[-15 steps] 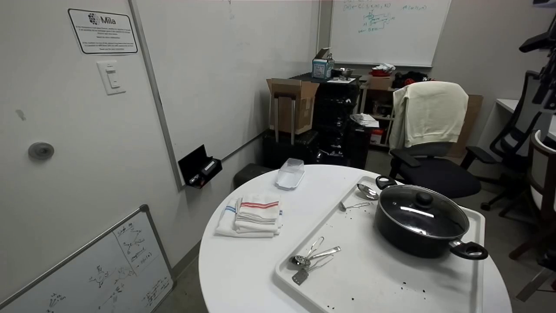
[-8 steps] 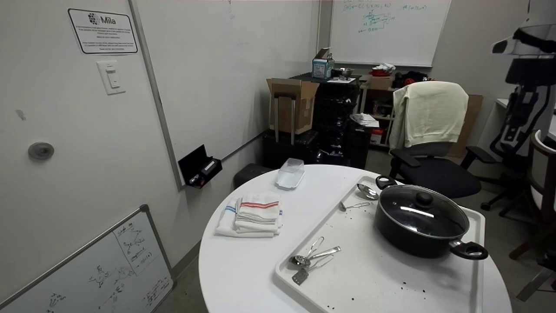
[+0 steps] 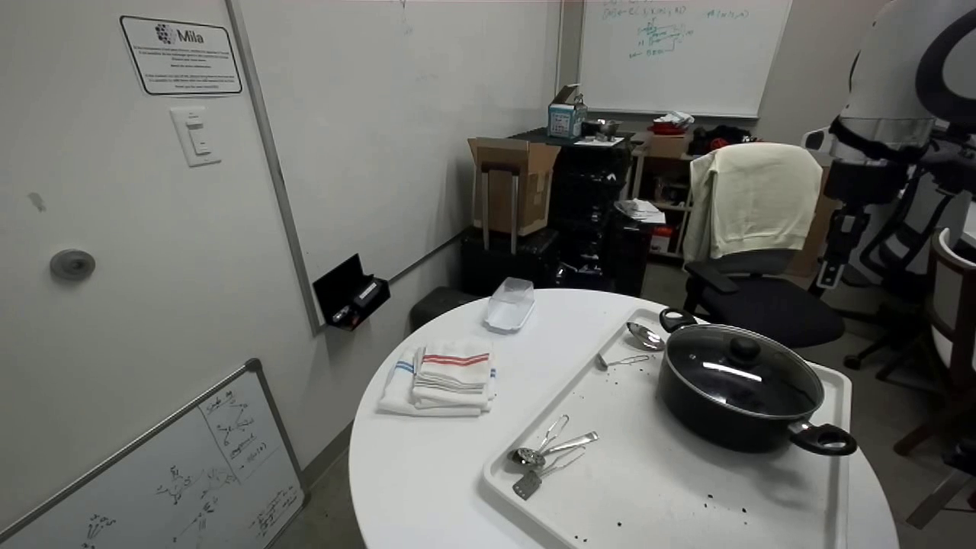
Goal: Take the lid off the pot
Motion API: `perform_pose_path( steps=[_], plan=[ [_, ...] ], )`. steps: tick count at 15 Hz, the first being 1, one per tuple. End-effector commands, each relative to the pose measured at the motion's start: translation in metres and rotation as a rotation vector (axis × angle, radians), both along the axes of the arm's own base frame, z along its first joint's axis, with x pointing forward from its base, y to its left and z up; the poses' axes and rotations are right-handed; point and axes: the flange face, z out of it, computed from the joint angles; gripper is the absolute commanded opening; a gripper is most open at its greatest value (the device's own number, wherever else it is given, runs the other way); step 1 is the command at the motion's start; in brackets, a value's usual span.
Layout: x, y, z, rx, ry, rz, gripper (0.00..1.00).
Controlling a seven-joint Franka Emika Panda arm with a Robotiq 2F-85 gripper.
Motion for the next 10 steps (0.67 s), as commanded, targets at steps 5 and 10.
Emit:
perform_pose_path(
  steps=[5,10],
  plan=[
    [0.04,-0.015,-0.061,-0.015,0.016,-0.012,1.0],
    [0.056,-0.018,-0.095,-0.025,0.016,-0.014,1.0]
  ],
)
